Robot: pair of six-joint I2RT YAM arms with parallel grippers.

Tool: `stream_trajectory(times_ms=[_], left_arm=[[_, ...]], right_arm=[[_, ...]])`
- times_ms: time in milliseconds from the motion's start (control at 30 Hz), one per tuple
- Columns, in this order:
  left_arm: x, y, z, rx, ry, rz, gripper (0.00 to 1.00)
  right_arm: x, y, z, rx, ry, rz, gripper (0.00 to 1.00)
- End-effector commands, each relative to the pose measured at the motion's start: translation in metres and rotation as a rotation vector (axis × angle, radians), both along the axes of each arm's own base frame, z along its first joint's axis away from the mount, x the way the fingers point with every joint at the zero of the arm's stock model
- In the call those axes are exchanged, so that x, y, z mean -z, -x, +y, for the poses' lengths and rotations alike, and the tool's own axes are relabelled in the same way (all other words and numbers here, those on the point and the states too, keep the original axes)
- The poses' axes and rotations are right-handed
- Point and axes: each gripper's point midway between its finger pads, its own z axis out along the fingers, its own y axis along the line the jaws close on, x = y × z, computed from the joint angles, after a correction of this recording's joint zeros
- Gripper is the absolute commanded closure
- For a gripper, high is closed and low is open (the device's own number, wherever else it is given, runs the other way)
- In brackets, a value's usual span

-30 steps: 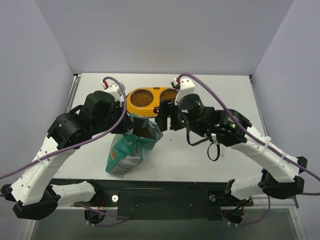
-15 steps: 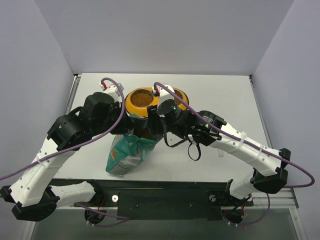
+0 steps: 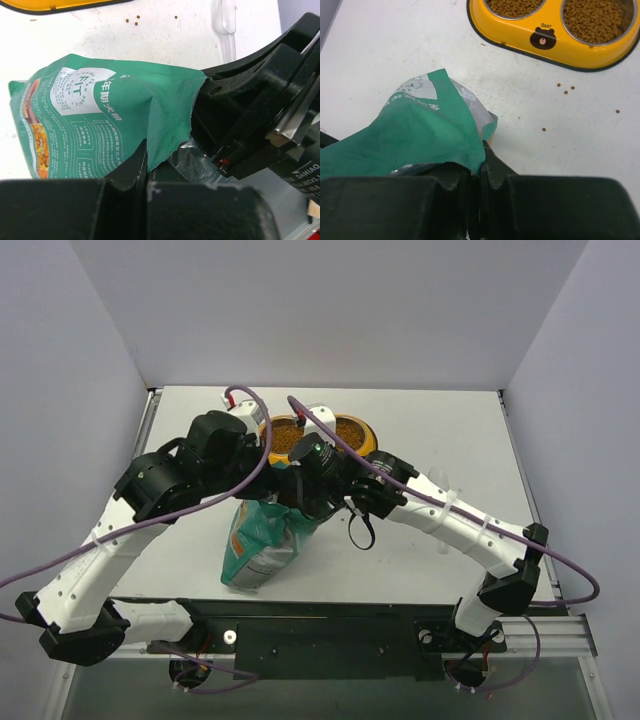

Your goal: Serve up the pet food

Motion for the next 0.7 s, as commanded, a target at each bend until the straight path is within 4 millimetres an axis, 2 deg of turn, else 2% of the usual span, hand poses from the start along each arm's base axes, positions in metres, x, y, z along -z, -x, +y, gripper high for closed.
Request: stream_trajectory(times_ms=[0,33,100,133,167,200,300,400,467,500,533,567,600,633,667], left_arm=[[-0.093,-0.006,-0.043,0.126,0.218,-0.226,1.00],[-0.098,0.003,-0.051,0.164,0.216,-0.236,1.00],[-0.091,0.009,-0.063,0.206,0.184,-0.233,1.00],[-0.094,0.008,-0.063,0.199,0.191,-0.249,1.00],[-0.089,0.008,-0.065,0.197,0.193,-0.244,1.00],[-0.096,0.008,-0.064,0.192,0.215,-0.267,1.00],[-0.098,0.006,-0.065,0.202,0.225,-0.301,1.00],[-0.094,-0.004,-0.056,0.154,0.183,-0.318,1.00],[-0.094,-0.010,-0.046,0.121,0.163,-0.316,0.87],[-0.098,-0.009,-0.042,0.115,0.166,-0.322,0.74],[-0.096,-0.011,-0.036,0.100,0.158,-0.316,0.67],[-0.101,-0.008,-0.028,0.092,0.172,-0.330,0.53],[-0.098,-0.008,-0.023,0.086,0.170,-0.327,0.47],[-0.102,-0.004,-0.013,0.076,0.181,-0.342,0.34],[-0.100,-0.005,-0.006,0.062,0.180,-0.346,0.30]], right_arm=[[-0.051,-0.010,-0.058,0.217,-0.079,-0.090,1.00],[-0.054,-0.005,-0.061,0.216,-0.093,-0.089,1.00],[-0.053,0.004,-0.071,0.242,-0.111,-0.080,1.00],[-0.059,0.007,-0.078,0.276,-0.156,-0.079,1.00],[-0.054,0.013,-0.079,0.282,-0.162,-0.070,1.00],[-0.059,0.015,-0.086,0.324,-0.201,-0.080,1.00],[-0.062,0.018,-0.098,0.397,-0.247,-0.107,1.00],[-0.065,0.013,-0.097,0.425,-0.269,-0.125,1.00],[-0.068,0.008,-0.092,0.432,-0.264,-0.136,1.00],[-0.075,0.006,-0.089,0.434,-0.276,-0.144,1.00],[-0.075,0.003,-0.084,0.429,-0.264,-0.146,1.00],[-0.077,0.001,-0.079,0.422,-0.261,-0.142,1.00],[-0.078,-0.004,-0.079,0.426,-0.261,-0.140,1.00],[-0.075,-0.005,-0.072,0.409,-0.257,-0.118,1.00],[-0.075,-0.010,-0.074,0.418,-0.261,-0.106,1.00]])
